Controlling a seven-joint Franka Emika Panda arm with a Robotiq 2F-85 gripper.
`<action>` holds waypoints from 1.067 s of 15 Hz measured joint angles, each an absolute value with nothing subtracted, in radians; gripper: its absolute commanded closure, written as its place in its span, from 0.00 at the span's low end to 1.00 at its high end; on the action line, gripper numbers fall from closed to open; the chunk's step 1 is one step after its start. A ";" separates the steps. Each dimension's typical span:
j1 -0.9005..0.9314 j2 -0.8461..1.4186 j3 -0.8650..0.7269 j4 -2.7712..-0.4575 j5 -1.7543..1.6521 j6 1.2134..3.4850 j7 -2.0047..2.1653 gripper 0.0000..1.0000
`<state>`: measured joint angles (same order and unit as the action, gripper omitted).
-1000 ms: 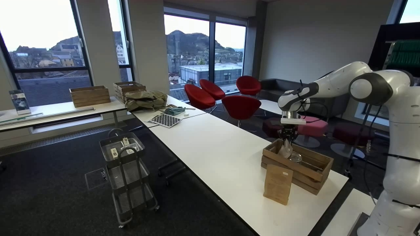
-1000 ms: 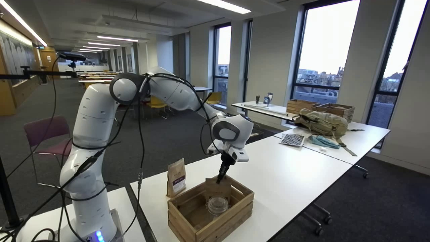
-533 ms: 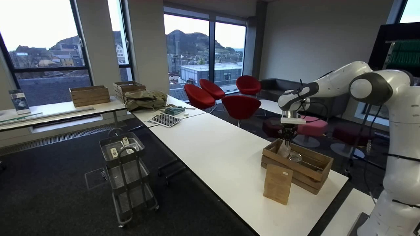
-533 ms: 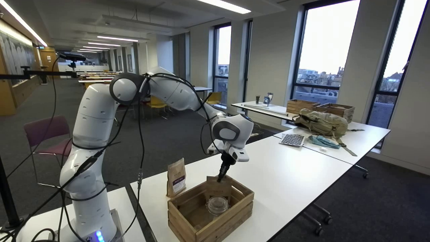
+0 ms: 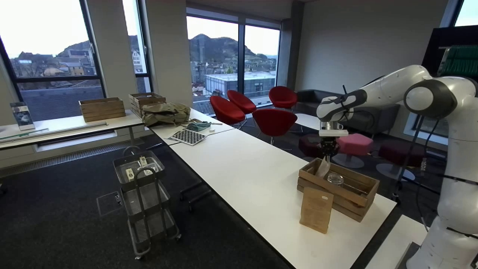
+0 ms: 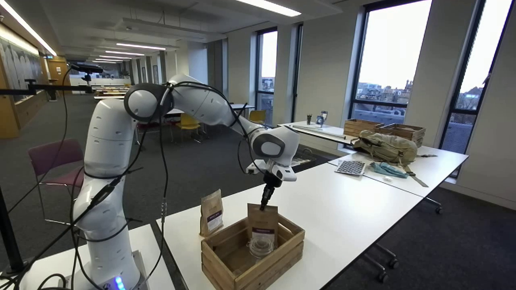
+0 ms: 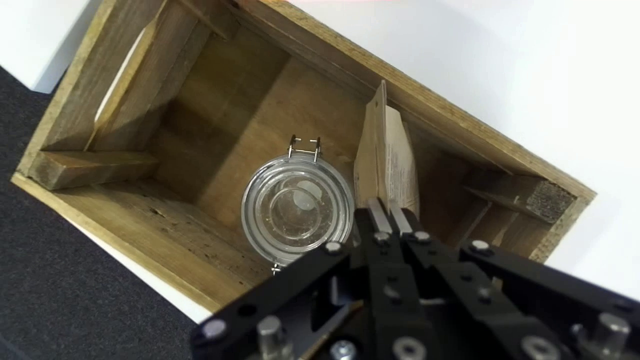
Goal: Remove the packet from the box
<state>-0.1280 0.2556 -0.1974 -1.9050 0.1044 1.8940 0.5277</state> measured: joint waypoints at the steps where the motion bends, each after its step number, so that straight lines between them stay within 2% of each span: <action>1: -0.116 0.233 -0.197 -1.905 0.078 1.877 0.547 1.00; 9: -0.042 0.066 -0.133 -1.899 -0.098 1.774 0.643 1.00; 16: -0.014 0.053 -0.060 -1.822 -0.111 1.695 0.650 1.00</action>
<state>-0.0143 0.0528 -0.0597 -1.8224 -0.1115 1.6952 0.6496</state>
